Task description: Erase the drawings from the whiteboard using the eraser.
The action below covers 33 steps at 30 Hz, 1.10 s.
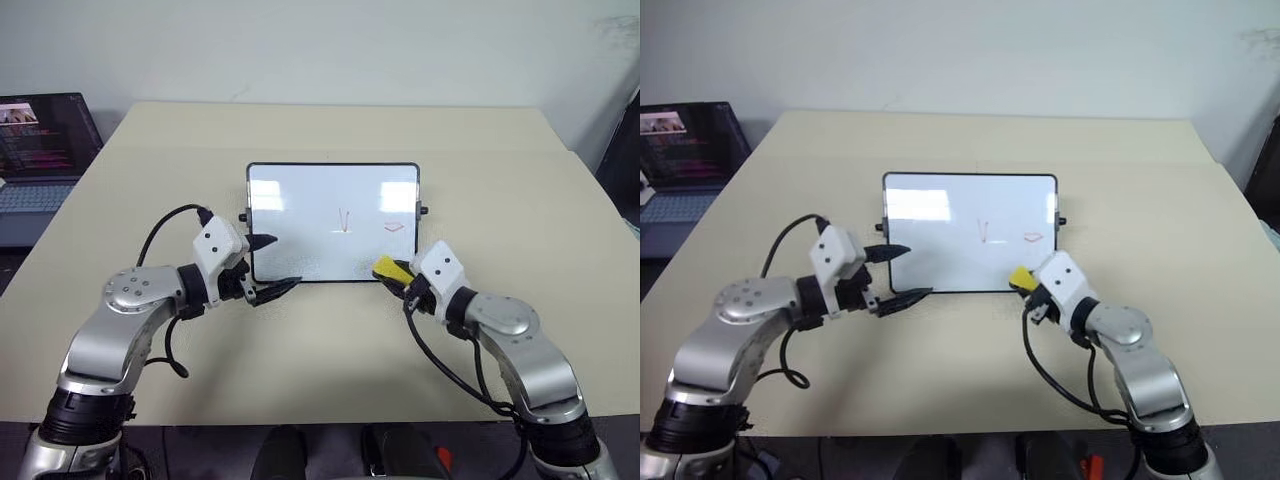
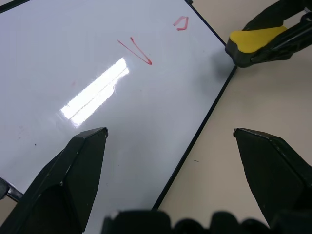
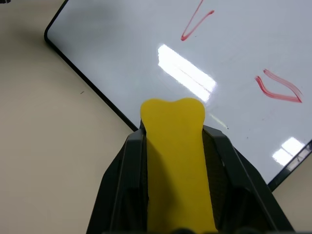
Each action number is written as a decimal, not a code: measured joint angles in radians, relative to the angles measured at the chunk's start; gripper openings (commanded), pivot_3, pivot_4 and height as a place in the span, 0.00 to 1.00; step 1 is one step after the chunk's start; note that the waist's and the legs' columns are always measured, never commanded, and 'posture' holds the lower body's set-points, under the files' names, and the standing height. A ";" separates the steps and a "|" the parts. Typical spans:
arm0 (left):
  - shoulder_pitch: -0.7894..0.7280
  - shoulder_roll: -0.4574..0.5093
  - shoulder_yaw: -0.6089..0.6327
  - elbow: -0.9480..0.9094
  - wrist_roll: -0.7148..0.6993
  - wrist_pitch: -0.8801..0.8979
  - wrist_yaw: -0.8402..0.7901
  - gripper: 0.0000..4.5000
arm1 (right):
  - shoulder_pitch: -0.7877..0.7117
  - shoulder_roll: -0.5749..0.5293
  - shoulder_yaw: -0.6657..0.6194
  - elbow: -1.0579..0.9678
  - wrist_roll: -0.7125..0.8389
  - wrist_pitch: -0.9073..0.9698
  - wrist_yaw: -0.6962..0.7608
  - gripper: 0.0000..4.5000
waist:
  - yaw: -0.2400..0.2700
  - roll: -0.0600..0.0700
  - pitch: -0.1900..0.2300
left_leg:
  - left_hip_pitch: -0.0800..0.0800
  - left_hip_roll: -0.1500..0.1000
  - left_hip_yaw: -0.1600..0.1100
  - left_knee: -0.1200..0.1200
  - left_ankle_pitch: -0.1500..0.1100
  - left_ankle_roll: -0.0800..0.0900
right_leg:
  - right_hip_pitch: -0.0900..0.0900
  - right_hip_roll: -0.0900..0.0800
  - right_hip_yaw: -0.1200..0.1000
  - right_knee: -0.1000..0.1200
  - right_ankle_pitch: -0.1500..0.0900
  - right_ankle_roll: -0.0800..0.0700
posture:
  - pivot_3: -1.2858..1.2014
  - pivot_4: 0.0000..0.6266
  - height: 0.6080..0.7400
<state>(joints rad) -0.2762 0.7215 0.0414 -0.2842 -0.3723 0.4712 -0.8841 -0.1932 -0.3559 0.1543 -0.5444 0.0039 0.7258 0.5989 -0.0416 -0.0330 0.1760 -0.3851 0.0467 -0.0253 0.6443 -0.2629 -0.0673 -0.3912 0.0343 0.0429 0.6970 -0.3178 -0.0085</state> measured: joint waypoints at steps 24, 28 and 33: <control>0.034 -0.027 -0.015 0.007 0.003 -0.013 0.022 1.00 | -0.524 0.069 0.165 0.515 -0.134 -0.250 -0.127 0.26 | -0.001 0.000 0.001 | 0.000 0.000 0.000 0.000 0.000 0.000 | 0.000 0.000 -0.002 0.000 0.002 -0.003 | 0.52 0.24 1.00; 0.044 -0.025 -0.014 -0.002 0.001 -0.004 0.025 1.00 | -0.537 0.048 0.187 0.593 -0.147 -0.280 -0.088 0.26 | 0.011 0.000 0.001 | -0.002 -0.001 0.000 0.000 0.000 0.000 | 0.000 -0.002 0.000 -0.001 0.002 -0.003 | 0.52 0.24 1.00; 0.057 -0.024 -0.012 -0.017 0.001 0.002 0.032 1.00 | -0.509 -0.023 0.240 0.557 -0.149 -0.263 0.033 0.26 | 0.010 -0.001 0.000 | 0.002 -0.001 -0.001 0.001 0.000 0.001 | 0.002 -0.002 -0.001 0.001 0.002 -0.003 | 0.52 0.24 1.00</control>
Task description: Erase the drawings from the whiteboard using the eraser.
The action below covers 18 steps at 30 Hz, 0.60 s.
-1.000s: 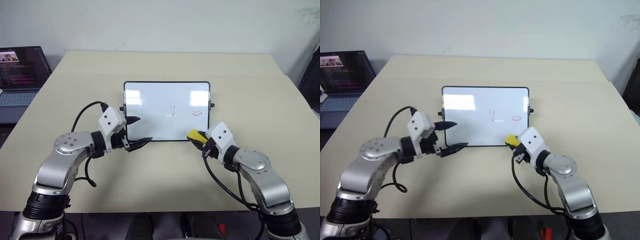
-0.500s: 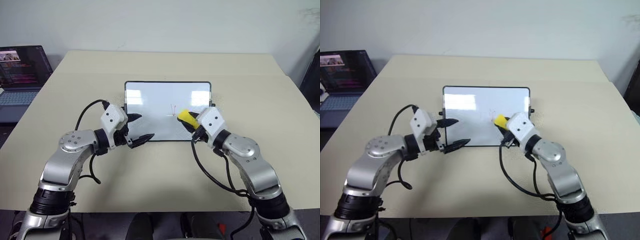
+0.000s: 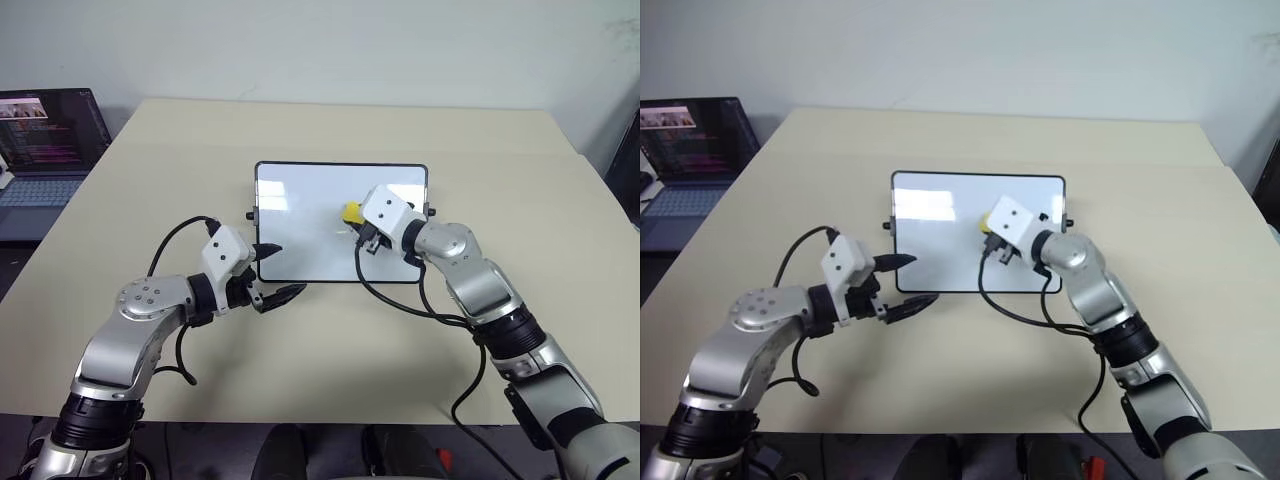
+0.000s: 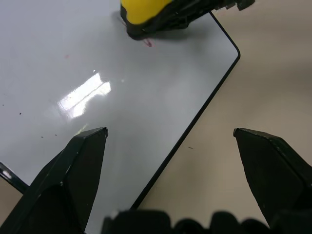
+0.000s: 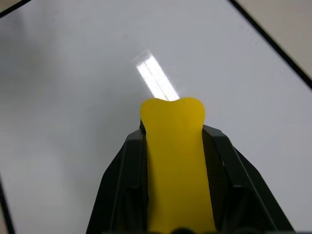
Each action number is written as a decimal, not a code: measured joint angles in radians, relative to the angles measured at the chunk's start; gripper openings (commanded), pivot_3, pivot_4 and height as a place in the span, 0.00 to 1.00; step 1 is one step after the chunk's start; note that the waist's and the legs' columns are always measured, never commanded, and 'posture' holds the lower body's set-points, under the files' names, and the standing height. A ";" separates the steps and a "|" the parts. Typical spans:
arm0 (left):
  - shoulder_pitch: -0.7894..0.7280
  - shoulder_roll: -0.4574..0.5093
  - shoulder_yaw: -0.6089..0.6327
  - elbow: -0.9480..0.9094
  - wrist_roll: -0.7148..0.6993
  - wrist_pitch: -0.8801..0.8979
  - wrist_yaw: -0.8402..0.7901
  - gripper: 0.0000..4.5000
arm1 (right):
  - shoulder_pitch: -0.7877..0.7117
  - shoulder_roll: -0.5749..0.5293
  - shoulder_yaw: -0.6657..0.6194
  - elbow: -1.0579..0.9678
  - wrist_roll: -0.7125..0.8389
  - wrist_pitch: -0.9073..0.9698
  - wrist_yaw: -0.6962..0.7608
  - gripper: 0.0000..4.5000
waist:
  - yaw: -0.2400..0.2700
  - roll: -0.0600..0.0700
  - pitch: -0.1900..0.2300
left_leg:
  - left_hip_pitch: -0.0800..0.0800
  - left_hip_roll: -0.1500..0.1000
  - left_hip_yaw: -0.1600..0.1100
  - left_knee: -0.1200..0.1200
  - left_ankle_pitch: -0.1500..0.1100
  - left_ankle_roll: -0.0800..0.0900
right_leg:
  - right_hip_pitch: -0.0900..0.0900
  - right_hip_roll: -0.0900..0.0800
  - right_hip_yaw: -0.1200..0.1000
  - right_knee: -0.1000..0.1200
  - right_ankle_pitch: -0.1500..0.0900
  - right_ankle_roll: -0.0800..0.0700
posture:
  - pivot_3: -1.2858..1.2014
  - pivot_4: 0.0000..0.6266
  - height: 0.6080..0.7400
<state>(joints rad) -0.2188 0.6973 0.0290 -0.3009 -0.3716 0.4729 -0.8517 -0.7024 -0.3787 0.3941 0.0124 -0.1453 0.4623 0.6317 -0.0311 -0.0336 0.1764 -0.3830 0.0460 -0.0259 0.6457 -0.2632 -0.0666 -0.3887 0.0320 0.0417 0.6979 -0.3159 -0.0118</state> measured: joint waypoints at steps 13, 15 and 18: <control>0.011 0.006 0.005 -0.012 -0.004 0.001 0.008 1.00 | -0.062 0.060 -0.017 0.114 -0.071 -0.106 -0.137 0.26 | -0.002 0.000 0.000 | 0.001 0.000 0.001 0.000 0.001 0.000 | 0.000 0.001 0.001 0.002 0.001 0.000 | 0.52 0.24 1.00; 0.011 0.006 0.005 -0.012 -0.004 0.001 0.009 1.00 | -0.063 0.069 -0.015 0.117 -0.078 -0.108 -0.131 0.26 | -0.002 0.000 0.000 | 0.001 0.001 0.001 0.000 0.001 0.000 | 0.000 0.001 0.001 0.002 0.001 0.000 | 0.52 0.24 1.00; 0.011 0.006 0.005 -0.012 -0.004 0.001 0.009 1.00 | -0.062 0.048 0.017 0.097 -0.082 -0.096 -0.059 0.26 | -0.003 0.000 0.000 | 0.002 0.001 0.001 0.000 0.001 0.000 | 0.000 0.001 0.001 0.002 0.001 0.000 | 0.52 0.24 1.00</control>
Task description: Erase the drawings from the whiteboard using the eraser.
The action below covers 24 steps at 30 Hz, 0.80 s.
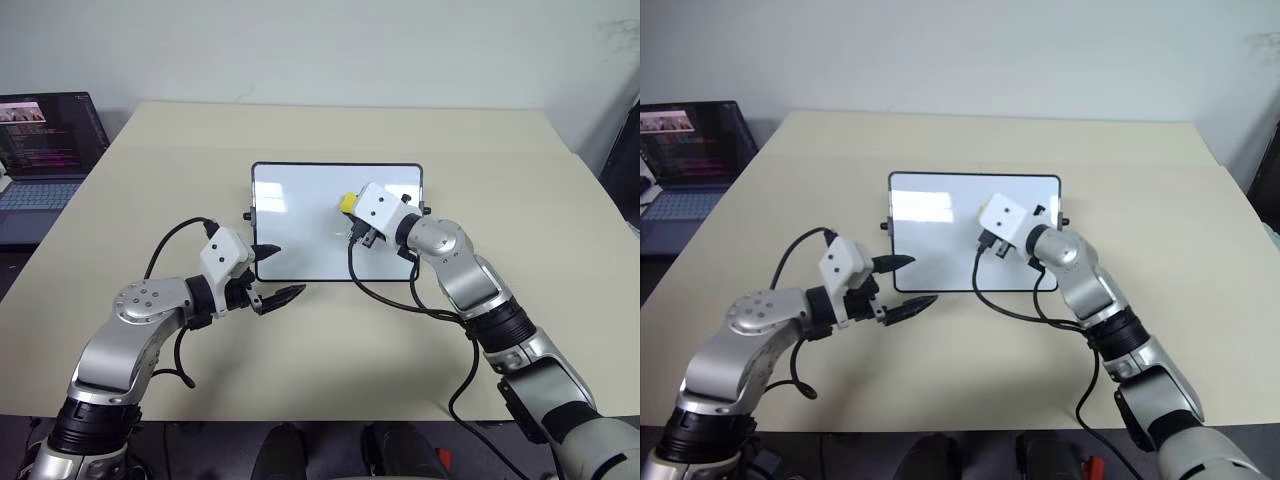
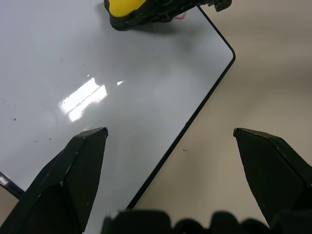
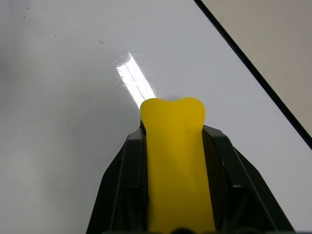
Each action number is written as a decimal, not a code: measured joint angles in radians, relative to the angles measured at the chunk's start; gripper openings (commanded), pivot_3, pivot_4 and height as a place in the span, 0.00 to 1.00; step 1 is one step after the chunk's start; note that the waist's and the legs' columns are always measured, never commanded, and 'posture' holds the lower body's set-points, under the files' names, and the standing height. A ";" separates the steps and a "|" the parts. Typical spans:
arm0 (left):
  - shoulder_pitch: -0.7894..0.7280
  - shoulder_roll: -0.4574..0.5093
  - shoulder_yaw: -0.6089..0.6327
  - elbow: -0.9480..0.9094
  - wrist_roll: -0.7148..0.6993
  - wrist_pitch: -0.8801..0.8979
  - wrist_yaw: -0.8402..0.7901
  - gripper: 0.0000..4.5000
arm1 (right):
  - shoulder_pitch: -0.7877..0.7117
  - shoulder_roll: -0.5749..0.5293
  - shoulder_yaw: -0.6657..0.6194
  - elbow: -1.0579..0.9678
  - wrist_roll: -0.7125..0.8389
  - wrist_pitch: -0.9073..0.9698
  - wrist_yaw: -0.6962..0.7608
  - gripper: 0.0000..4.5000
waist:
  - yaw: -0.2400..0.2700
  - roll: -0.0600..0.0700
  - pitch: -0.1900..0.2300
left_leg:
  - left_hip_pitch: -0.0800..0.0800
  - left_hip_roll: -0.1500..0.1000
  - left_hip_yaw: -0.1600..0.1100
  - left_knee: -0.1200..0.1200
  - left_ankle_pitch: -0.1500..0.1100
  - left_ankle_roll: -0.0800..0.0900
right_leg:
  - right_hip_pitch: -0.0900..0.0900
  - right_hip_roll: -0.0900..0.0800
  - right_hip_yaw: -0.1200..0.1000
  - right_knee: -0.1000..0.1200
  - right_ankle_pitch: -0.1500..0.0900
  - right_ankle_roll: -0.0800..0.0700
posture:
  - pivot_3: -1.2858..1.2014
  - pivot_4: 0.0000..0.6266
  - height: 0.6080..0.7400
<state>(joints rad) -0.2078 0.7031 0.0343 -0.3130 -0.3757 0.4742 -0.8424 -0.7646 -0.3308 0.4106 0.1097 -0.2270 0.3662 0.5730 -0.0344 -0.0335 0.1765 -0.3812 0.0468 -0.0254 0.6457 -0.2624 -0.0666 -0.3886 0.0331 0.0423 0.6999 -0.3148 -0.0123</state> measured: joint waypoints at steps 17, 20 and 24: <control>-0.002 -0.001 -0.001 0.001 0.000 -0.001 0.001 1.00 | 0.017 0.014 -0.029 -0.016 -0.004 0.019 0.012 0.26 | 0.005 0.000 0.000 | -0.001 0.000 -0.001 0.000 0.000 0.000 | 0.000 0.000 -0.001 -0.001 0.000 0.000 | 0.52 0.24 1.00; -0.006 -0.003 -0.002 0.003 0.000 -0.002 0.000 1.00 | 0.094 0.006 -0.047 -0.090 0.046 0.061 0.057 0.26 | 0.004 0.000 0.000 | -0.001 0.000 -0.001 0.000 0.000 0.000 | 0.000 0.000 0.000 -0.002 0.000 0.000 | 0.52 0.24 1.00; -0.031 -0.008 -0.006 0.007 0.000 -0.003 -0.003 1.00 | 0.151 0.012 -0.142 -0.172 0.121 0.127 0.053 0.26 | 0.003 0.000 0.000 | -0.002 0.000 -0.001 0.000 0.000 0.000 | 0.000 0.000 -0.001 -0.001 0.000 0.000 | 0.52 0.24 1.00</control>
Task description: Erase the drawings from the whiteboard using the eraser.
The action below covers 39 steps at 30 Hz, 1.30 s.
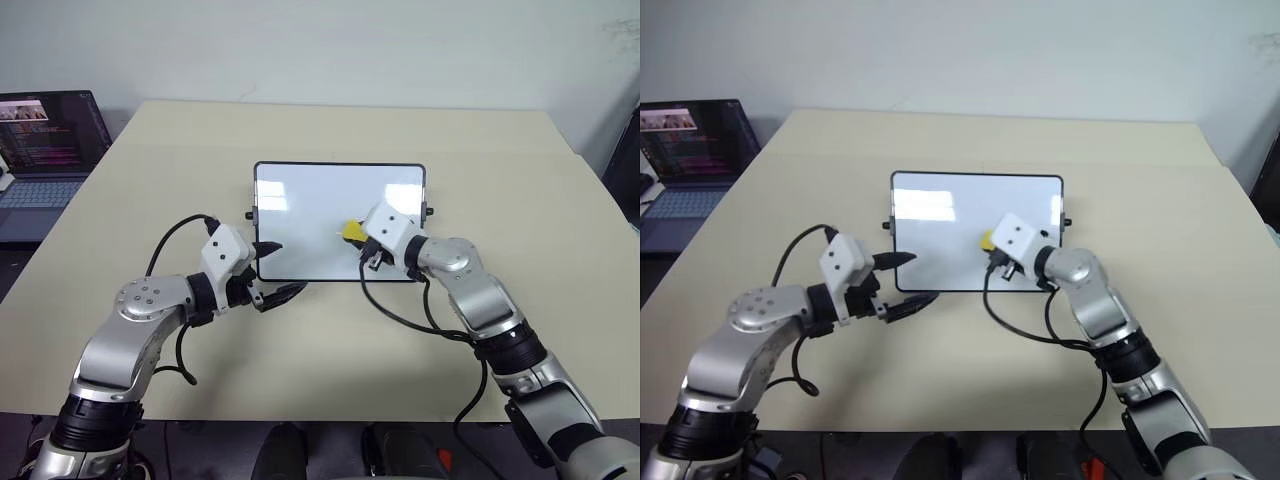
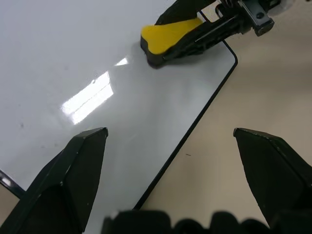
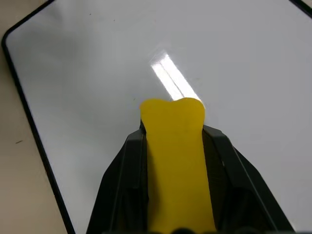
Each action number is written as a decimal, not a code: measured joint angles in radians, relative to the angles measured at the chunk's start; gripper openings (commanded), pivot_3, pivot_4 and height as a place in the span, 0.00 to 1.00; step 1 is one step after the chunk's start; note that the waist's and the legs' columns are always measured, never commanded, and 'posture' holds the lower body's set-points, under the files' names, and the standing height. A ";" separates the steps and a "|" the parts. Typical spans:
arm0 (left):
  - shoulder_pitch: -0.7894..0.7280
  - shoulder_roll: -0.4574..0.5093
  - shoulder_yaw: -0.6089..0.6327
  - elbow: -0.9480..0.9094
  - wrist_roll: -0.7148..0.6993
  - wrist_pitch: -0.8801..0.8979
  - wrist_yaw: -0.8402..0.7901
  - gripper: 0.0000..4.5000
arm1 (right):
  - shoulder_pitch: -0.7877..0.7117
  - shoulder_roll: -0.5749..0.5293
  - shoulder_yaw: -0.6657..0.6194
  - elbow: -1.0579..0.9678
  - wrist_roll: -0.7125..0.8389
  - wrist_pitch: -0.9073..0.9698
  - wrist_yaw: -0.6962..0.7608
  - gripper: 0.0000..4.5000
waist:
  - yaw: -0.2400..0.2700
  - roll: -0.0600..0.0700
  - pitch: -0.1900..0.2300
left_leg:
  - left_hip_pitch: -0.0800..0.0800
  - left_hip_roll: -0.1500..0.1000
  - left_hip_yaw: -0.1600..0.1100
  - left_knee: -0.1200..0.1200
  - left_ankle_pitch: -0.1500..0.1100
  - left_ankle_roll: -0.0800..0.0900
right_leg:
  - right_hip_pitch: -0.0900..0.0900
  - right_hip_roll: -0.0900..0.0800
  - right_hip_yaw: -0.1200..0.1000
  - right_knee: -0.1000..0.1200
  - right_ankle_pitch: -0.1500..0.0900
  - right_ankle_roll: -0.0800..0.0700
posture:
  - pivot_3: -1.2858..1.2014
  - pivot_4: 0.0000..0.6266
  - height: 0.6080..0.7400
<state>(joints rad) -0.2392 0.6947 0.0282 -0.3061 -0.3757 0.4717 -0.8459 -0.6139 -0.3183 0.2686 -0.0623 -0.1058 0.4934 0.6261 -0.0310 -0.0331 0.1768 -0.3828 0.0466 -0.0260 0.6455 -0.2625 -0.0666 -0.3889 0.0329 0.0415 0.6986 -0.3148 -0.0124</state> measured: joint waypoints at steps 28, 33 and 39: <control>-0.207 -0.052 -0.115 0.198 0.024 -0.098 -0.169 1.00 | 0.393 -0.030 -0.185 -0.473 0.084 0.202 -0.254 0.26 | -0.003 0.000 0.000 | -0.001 -0.001 0.002 0.000 0.000 0.000 | -0.001 0.001 0.002 -0.001 -0.002 0.004 | 0.52 0.24 1.00; -0.204 -0.057 -0.120 0.195 0.024 -0.100 -0.168 1.00 | 0.265 -0.004 -0.154 -0.319 0.028 0.140 -0.322 0.26 | -0.003 0.000 0.000 | -0.001 -0.001 0.003 -0.001 0.000 0.000 | -0.001 0.002 0.001 -0.001 -0.001 0.001 | 0.52 0.24 1.00; -0.198 -0.057 -0.120 0.190 0.024 -0.098 -0.167 1.00 | 0.192 0.002 -0.110 -0.191 -0.005 0.099 -0.332 0.26 | -0.001 0.000 0.000 | -0.003 -0.001 0.002 0.000 0.000 0.000 | -0.001 0.001 0.001 -0.002 -0.001 0.001 | 0.52 0.24 1.00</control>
<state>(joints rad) -0.4371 0.6381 -0.0916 -0.1160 -0.3518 0.3735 -1.0130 -0.4222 -0.3164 0.1586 -0.2531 -0.1106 0.5922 0.2945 -0.0321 -0.0330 0.1769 -0.3856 0.0458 -0.0236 0.6452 -0.2628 -0.0668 -0.3900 0.0339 0.0425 0.6965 -0.3155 -0.0115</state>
